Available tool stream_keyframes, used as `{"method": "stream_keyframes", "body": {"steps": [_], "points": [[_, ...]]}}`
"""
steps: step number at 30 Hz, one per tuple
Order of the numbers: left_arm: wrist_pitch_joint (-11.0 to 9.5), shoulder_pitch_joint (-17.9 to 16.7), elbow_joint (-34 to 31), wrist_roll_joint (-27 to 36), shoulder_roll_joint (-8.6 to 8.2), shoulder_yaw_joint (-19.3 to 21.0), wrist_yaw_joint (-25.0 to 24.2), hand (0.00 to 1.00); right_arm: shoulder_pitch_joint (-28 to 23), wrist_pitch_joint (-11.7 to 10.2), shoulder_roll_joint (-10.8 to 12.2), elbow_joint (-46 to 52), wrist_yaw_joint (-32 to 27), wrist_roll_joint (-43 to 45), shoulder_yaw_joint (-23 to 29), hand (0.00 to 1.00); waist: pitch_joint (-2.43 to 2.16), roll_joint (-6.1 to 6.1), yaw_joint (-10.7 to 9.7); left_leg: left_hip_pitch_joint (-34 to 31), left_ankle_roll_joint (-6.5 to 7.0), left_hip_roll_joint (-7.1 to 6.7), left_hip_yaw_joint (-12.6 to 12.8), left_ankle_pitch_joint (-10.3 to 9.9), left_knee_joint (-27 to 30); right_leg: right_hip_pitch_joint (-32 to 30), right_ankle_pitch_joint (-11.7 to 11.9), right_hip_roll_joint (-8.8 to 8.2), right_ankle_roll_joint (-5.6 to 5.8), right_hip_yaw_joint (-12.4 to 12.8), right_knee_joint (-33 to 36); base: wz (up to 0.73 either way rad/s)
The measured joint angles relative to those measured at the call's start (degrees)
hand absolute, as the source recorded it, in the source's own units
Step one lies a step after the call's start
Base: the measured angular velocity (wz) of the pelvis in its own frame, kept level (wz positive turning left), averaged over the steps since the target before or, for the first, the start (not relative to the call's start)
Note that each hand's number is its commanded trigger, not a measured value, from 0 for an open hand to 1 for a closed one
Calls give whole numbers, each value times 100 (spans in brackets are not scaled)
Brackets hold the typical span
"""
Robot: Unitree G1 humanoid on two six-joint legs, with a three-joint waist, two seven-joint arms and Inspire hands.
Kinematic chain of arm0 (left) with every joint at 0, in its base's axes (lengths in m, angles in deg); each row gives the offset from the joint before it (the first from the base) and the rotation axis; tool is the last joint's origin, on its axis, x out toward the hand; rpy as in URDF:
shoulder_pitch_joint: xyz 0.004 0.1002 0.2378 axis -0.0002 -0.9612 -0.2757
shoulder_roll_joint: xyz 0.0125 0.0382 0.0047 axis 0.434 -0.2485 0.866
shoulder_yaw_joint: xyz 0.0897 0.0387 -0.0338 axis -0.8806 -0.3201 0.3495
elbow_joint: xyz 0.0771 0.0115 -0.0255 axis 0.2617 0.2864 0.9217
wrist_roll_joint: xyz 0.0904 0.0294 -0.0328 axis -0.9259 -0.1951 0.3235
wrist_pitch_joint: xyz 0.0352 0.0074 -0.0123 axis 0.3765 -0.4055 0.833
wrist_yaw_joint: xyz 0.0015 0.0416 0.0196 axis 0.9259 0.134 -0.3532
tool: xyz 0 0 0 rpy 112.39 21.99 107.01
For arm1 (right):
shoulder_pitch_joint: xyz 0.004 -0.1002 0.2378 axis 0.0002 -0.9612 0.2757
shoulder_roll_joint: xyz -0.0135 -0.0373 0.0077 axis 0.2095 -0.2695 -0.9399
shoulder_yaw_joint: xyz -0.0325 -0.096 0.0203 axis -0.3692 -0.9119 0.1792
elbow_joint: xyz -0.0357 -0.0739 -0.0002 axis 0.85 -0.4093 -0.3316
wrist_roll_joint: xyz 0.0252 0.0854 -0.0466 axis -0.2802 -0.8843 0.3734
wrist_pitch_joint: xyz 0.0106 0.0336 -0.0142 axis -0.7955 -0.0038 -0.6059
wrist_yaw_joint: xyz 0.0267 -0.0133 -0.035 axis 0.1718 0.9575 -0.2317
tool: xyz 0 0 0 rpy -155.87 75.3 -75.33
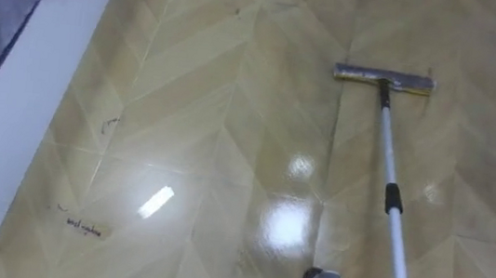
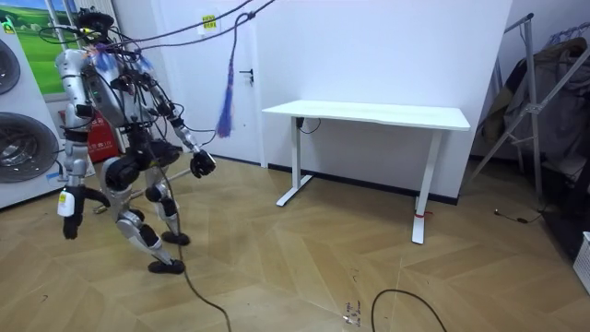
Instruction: Mop floor
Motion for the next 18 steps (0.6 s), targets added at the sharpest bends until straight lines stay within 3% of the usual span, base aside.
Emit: {"method": "stream_keyframes", "body": {"steps": [2,3,4,5,6,7,9,11,12,13,14,16,17,18], "points": [[76,-1,23,183,22,-9,95,0,259,35,-34,-52,-47,102,46,100,14,-19,-8,-148,-133,143,-43,76,666,64,-281,39,-114,-87,253,-19],[93,-20,21,380,32,-18,160,0,505,34,-79,-142,-79,123,39,100,41,-62,41,-348,-299,238,-192,194,1277,93,-495,117,-158,-105,465,-19],[111,-58,-7,579,32,-24,212,0,828,62,-170,-245,-91,185,39,100,38,-83,112,-561,-320,250,-374,456,1897,113,-716,184,-217,-87,709,-19],[130,-79,-39,687,34,-31,227,0,1006,110,-231,-297,-98,188,22,100,51,-125,125,-678,-326,241,-452,626,2168,116,-819,189,-238,-76,818,-10],[153,-114,-82,840,49,-49,264,0,1355,146,-386,-313,-116,205,16,100,79,-177,138,-950,-440,202,-561,964,2635,112,-993,202,-245,-26,1000,6],[148,-107,-151,892,88,-51,287,0,1683,139,-532,-283,-160,196,14,100,113,-233,149,-1263,-440,203,-562,948,2734,108,-1130,261,-233,37,1114,9],[138,-113,-252,875,185,-48,302,0,2028,125,-635,-128,-257,155,10,100,121,-350,327,-1785,-353,196,-550,868,2343,148,-1207,303,-241,71,1133,-10],[135,-188,-310,869,252,-46,303,0,2241,53,-641,45,-264,-10,-48,100,136,-423,456,-2067,-367,174,-538,884,1330,335,-1293,305,-221,91,1018,-15],[129,-247,-417,855,252,-49,288,0,2238,-59,-635,194,-237,-119,-42,100,128,-423,447,-2109,-369,108,-564,1042,451,555,-1403,287,-133,91,902,13],[119,-291,-399,842,251,-42,264,0,2191,-113,-580,210,-220,-231,-30,100,121,-432,426,-2084,-193,67,-510,1416,111,849,-1534,195,-43,94,812,21],[122,-287,-363,845,246,-44,252,0,2120,-119,-568,211,-207,-291,-39,100,114,-432,408,-2002,-132,45,-482,1495,22,1011,-1604,153,30,102,747,40],[116,-213,-389,762,220,-43,186,0,1609,-151,-570,196,-205,-448,-23,100,85,-397,283,-1601,171,-113,-279,1418,12,1510,-1775,-11,246,270,611,55],[118,-206,-371,724,210,-46,186,0,1478,-154,-570,175,-213,-471,-39,100,77,-391,269,-1533,246,-119,-190,1368,30,1547,-1759,-50,273,296,689,36],[120,-55,-360,615,154,2,190,0,1203,-171,-574,106,-222,-535,-41,100,59,-351,241,-1429,397,-217,-125,1252,78,1536,-1646,-137,431,346,930,21]]}}
